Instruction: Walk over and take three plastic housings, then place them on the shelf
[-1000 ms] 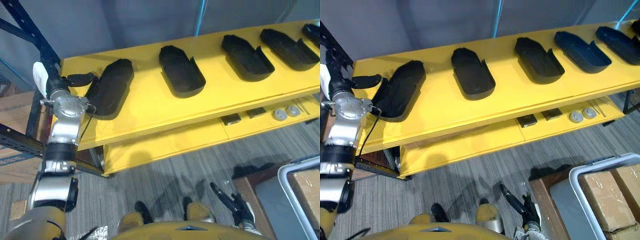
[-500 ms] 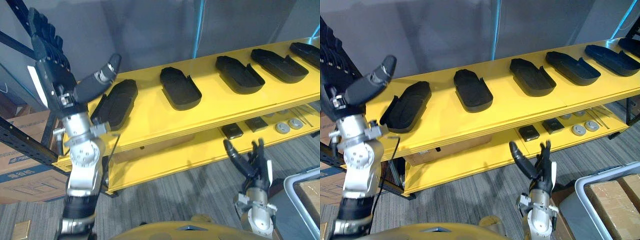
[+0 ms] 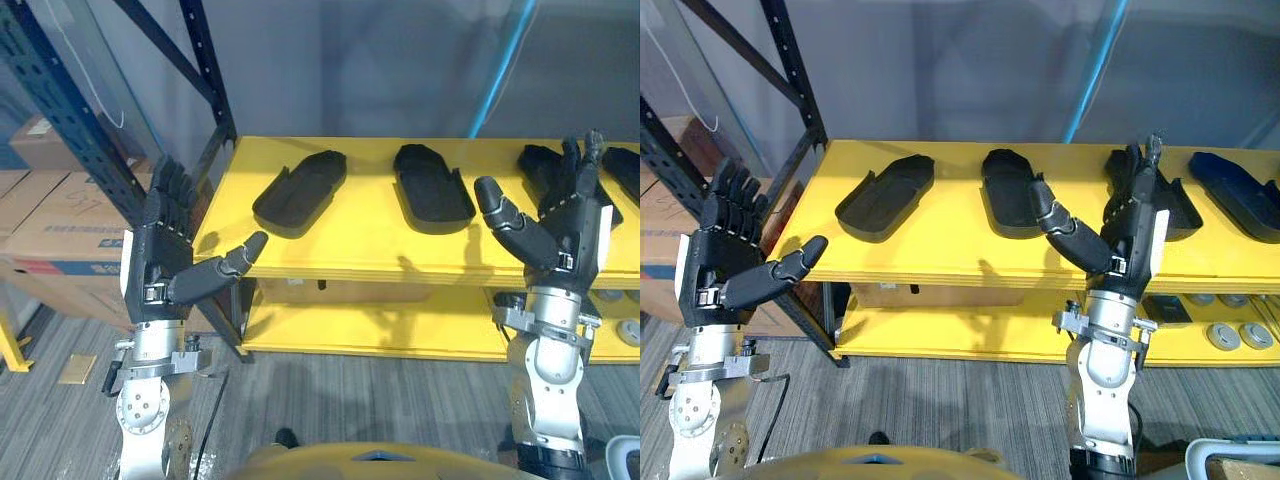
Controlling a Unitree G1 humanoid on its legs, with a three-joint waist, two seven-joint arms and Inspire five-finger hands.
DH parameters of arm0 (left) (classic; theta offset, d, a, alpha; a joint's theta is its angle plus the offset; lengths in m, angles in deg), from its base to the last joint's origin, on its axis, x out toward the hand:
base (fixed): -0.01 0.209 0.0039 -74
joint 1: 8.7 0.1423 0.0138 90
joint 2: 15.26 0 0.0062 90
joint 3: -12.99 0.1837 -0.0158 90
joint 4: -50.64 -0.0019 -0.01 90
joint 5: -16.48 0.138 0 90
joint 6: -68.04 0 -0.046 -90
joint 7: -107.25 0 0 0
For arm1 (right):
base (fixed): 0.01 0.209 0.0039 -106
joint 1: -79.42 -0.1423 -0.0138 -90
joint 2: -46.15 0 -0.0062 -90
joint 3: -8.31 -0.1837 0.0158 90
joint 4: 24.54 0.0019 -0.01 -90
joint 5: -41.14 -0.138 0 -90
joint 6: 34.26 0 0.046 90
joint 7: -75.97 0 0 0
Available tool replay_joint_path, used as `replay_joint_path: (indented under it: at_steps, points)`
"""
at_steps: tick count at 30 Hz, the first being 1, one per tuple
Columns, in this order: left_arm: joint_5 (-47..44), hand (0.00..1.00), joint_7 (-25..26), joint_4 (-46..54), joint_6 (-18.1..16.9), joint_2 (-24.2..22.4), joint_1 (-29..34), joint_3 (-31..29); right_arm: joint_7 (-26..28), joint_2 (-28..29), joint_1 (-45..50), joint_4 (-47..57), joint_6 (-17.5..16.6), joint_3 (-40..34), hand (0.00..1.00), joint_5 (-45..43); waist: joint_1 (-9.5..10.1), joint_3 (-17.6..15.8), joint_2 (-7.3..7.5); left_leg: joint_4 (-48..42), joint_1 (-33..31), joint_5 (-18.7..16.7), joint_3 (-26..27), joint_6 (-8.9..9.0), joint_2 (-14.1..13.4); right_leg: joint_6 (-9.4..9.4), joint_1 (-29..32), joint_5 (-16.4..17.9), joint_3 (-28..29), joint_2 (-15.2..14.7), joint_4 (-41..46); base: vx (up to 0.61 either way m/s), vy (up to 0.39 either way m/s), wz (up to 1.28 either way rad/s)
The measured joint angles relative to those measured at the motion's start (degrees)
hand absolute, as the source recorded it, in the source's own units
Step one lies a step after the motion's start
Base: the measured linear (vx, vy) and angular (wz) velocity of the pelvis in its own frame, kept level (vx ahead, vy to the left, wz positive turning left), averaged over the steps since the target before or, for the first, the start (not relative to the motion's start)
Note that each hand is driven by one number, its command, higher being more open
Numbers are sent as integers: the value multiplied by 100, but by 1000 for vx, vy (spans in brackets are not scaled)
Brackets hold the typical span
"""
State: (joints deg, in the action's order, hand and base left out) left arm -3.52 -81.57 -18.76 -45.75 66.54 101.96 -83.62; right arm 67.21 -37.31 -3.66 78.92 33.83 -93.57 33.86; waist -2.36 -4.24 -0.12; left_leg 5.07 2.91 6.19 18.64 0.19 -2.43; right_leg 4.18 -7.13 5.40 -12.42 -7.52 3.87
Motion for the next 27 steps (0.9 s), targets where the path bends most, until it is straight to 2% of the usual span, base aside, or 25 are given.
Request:
replay_joint_path:
  at_steps: [5,9,13,15,21,25,27]
  points:
    - [-202,100,-567,-10,34,10,-37,5,415,-314,-190,-205,56,29,100,-113,43,-6,-7,-1,-44,15,-55,-25,48,31,4,-35,-70,-43,-29,16,40,6]
    - [-191,100,-677,-321,178,32,-112,26,854,-663,-783,-460,351,245,100,-557,41,-14,-16,-1,-58,42,-125,-42,70,35,-33,-77,-154,-38,-61,9,20,7]
    - [-177,100,-659,-598,392,54,-116,249,1110,-808,-1671,-1449,924,618,100,-1229,88,-49,-31,1,-77,85,-268,-67,80,33,-119,-95,-298,-39,-96,2,12,19]
    - [-177,100,-674,-688,462,53,-157,392,1074,-845,-2172,-2206,1132,851,100,-1229,226,-156,-56,1,-152,143,-389,-77,86,33,-116,-108,-430,-34,-97,-23,9,29]
    - [-178,100,-789,-1008,666,52,-214,445,961,-850,-3327,-3479,1573,1316,100,-1224,559,-308,-118,-17,-286,280,-776,-105,140,34,-195,-113,-800,-29,-103,-9,4,35]
    - [-165,100,-769,-1034,665,56,-208,593,869,-916,-4107,-3943,1639,1398,100,-1167,645,-548,-216,-17,-403,346,-962,-138,172,31,-178,-111,-969,-31,-83,-37,22,27]
    - [-188,100,-763,-1127,665,138,-209,783,778,-1032,-4417,-4225,1713,1455,100,-1100,776,-622,-276,-18,-446,354,-977,-147,180,34,-180,-113,-968,-33,-84,-18,36,8]
